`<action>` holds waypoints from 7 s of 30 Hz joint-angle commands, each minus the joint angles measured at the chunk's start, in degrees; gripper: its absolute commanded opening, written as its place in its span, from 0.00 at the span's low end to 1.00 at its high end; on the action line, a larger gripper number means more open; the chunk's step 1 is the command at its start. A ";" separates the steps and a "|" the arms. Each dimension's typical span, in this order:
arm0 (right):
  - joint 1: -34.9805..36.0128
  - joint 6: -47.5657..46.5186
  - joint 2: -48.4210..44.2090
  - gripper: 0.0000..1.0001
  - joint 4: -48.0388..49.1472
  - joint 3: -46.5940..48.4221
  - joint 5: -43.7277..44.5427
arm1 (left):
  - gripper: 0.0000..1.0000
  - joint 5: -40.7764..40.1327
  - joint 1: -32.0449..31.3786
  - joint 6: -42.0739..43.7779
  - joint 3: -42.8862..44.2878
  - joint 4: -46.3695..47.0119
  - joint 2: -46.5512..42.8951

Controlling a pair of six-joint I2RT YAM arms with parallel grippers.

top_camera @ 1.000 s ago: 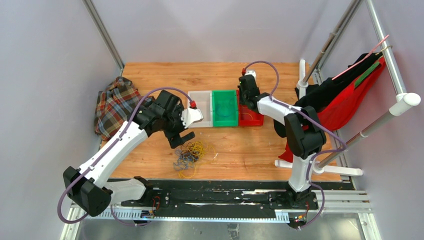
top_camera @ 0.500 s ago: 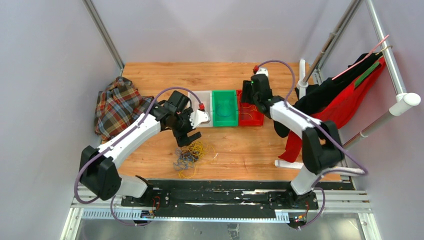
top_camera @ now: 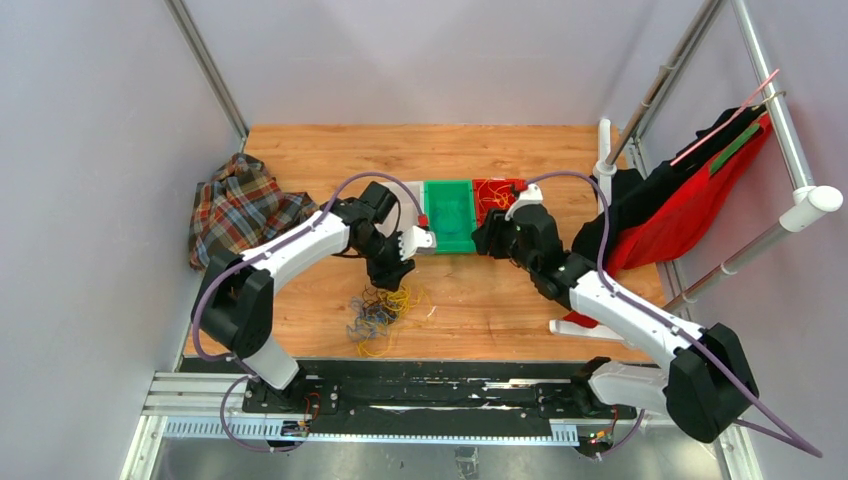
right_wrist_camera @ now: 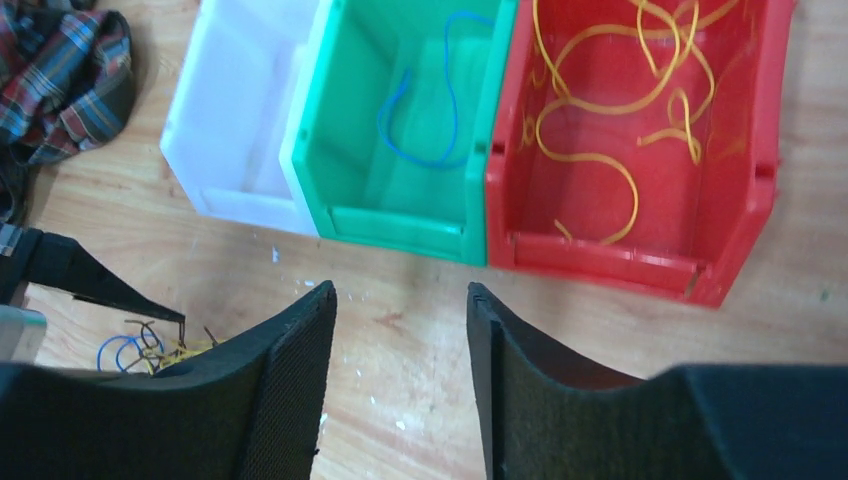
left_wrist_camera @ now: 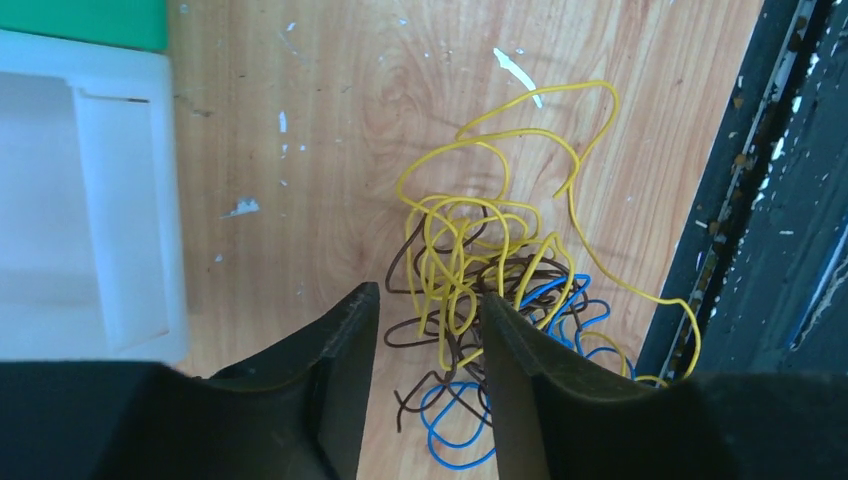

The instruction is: Untangle the cables

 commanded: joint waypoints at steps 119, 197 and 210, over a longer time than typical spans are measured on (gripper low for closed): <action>25.60 -24.02 8.78 0.71 10.57 28.67 -4.47 | 0.00 -15.18 0.24 -8.53 34.33 13.29 -39.99; 26.60 -9.85 33.94 0.43 35.71 8.09 -2.33 | 0.01 -22.30 0.24 -25.23 36.31 38.74 -47.84; 26.49 -8.22 34.94 0.11 39.17 3.84 1.08 | 0.00 -28.26 0.24 -14.45 46.41 46.67 -41.31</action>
